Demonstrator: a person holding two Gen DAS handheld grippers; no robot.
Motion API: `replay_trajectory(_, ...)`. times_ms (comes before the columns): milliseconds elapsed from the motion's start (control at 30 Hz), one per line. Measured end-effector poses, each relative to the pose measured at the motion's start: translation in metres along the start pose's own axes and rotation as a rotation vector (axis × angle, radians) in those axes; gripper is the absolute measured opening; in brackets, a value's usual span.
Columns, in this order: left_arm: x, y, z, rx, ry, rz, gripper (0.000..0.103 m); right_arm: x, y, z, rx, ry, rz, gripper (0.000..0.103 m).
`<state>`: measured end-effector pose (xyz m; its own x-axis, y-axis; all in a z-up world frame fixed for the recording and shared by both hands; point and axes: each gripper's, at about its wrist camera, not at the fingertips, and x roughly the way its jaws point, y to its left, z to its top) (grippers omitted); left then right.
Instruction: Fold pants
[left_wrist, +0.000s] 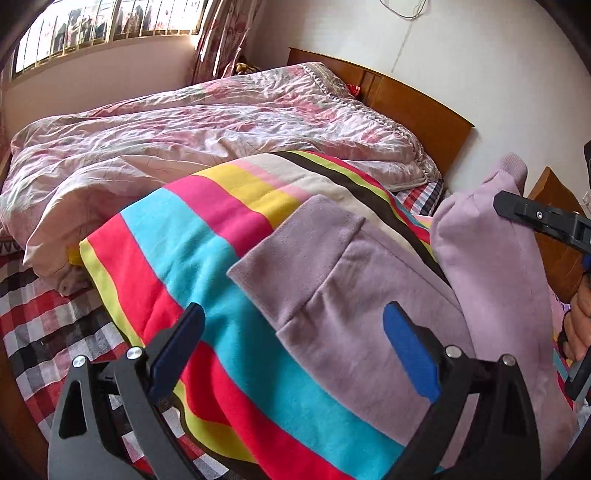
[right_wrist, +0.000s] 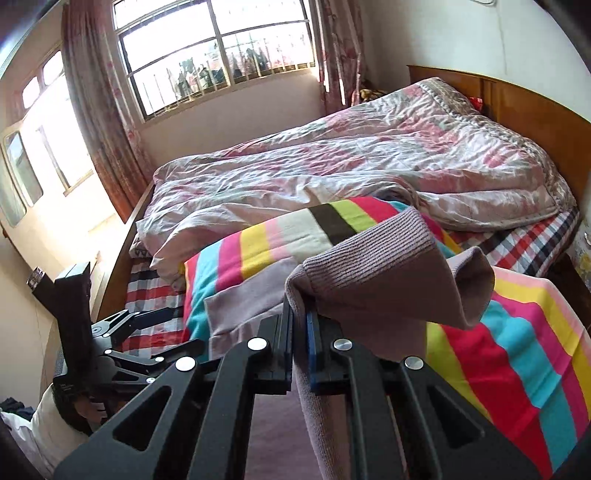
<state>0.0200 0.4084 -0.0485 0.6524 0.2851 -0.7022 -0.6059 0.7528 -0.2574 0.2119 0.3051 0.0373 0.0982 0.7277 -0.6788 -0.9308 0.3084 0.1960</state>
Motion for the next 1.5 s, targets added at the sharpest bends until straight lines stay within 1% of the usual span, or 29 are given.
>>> replay_trajectory(33, -0.004, 0.01, -0.004, -0.02, 0.002, 0.017, 0.097, 0.014, 0.021, 0.0, -0.025, 0.025, 0.033, 0.012)
replay_trajectory(67, -0.007, 0.019, -0.007, -0.036, 0.009, 0.03, 0.097, 0.028, 0.039, 0.0, -0.053, 0.054, 0.061, 0.018)
replay_trajectory(100, -0.009, 0.028, -0.012, -0.048, 0.016, 0.041, 0.097, 0.04, 0.052, -0.002, -0.071, 0.076, 0.099, 0.034)
replay_trajectory(133, -0.011, 0.035, -0.015, -0.057, 0.023, 0.053, 0.097, 0.046, 0.059, -0.003, -0.075, 0.081, 0.123, 0.038)
replay_trajectory(200, -0.015, 0.044, -0.024, -0.07, 0.037, 0.059, 0.097, 0.04, 0.06, -0.005, -0.058, 0.062, 0.136, 0.038)
replay_trajectory(267, -0.016, 0.048, -0.026, -0.077, 0.042, 0.043, 0.097, 0.022, 0.044, -0.009, -0.035, 0.027, 0.103, 0.038)
replay_trajectory(300, -0.016, 0.048, -0.025, -0.082, 0.045, 0.023, 0.097, 0.009, 0.032, -0.013, -0.025, 0.013, 0.073, 0.038)
replay_trajectory(367, -0.011, 0.044, -0.022, -0.1, 0.055, -0.054, 0.097, -0.018, 0.008, -0.027, -0.011, -0.005, 0.016, 0.038)
replay_trajectory(433, -0.005, 0.033, -0.019, -0.1, 0.061, -0.133, 0.096, -0.044, -0.011, -0.053, -0.011, -0.002, -0.036, 0.038)
replay_trajectory(500, 0.002, 0.02, -0.015, -0.084, 0.073, -0.189, 0.096, -0.063, -0.02, -0.087, -0.019, 0.021, -0.073, 0.038)
replay_trajectory(533, 0.006, 0.013, -0.012, -0.078, 0.078, -0.205, 0.095, -0.071, -0.02, -0.105, -0.028, 0.036, -0.093, 0.038)
replay_trajectory(567, 0.01, 0.006, -0.01, -0.07, 0.083, -0.213, 0.09, -0.078, -0.019, -0.124, -0.039, 0.053, -0.111, 0.038)
replay_trajectory(633, 0.018, -0.006, -0.006, -0.042, 0.091, -0.221, 0.085, -0.088, -0.014, -0.16, -0.053, 0.079, -0.125, 0.037)
replay_trajectory(700, 0.023, -0.014, -0.003, -0.027, 0.09, -0.212, 0.082, -0.097, -0.008, -0.191, -0.055, 0.099, -0.125, 0.037)
replay_trajectory(767, 0.029, -0.017, -0.001, -0.024, 0.093, -0.215, 0.074, -0.098, -0.001, -0.214, -0.041, 0.128, -0.104, 0.036)
replay_trajectory(833, 0.039, -0.016, -0.002, -0.038, 0.109, -0.203, 0.07, -0.092, 0.01, -0.232, -0.065, 0.163, -0.089, 0.033)
replay_trajectory(900, 0.046, -0.011, -0.004, -0.062, 0.114, -0.191, 0.068, -0.084, 0.021, -0.241, -0.105, 0.191, -0.096, 0.029)
replay_trajectory(967, 0.05, -0.007, -0.006, -0.074, 0.11, -0.184, 0.064, -0.078, 0.027, -0.245, -0.131, 0.198, -0.106, 0.025)
replay_trajectory(1100, 0.048, -0.005, -0.009, -0.068, 0.106, -0.178, 0.063, -0.071, 0.03, -0.252, -0.183, 0.219, -0.154, 0.022)
replay_trajectory(1167, 0.048, -0.005, -0.01, -0.066, 0.109, -0.171, 0.063, -0.074, 0.025, -0.251, -0.173, 0.215, -0.139, 0.02)
replay_trajectory(1267, 0.047, -0.004, -0.01, -0.069, 0.111, -0.169, 0.063, -0.08, 0.02, -0.251, -0.142, 0.207, -0.115, 0.02)
replay_trajectory(1333, 0.048, -0.005, -0.01, -0.065, 0.114, -0.164, 0.064, -0.079, 0.016, -0.252, -0.142, 0.221, -0.137, 0.019)
replay_trajectory(1400, 0.047, -0.005, -0.01, -0.057, 0.117, -0.154, 0.065, -0.079, 0.016, -0.253, -0.148, 0.219, -0.14, 0.018)
replay_trajectory(1500, 0.046, -0.007, -0.011, -0.056, 0.123, -0.155, 0.068, -0.077, 0.026, -0.253, -0.214, 0.233, -0.168, 0.019)
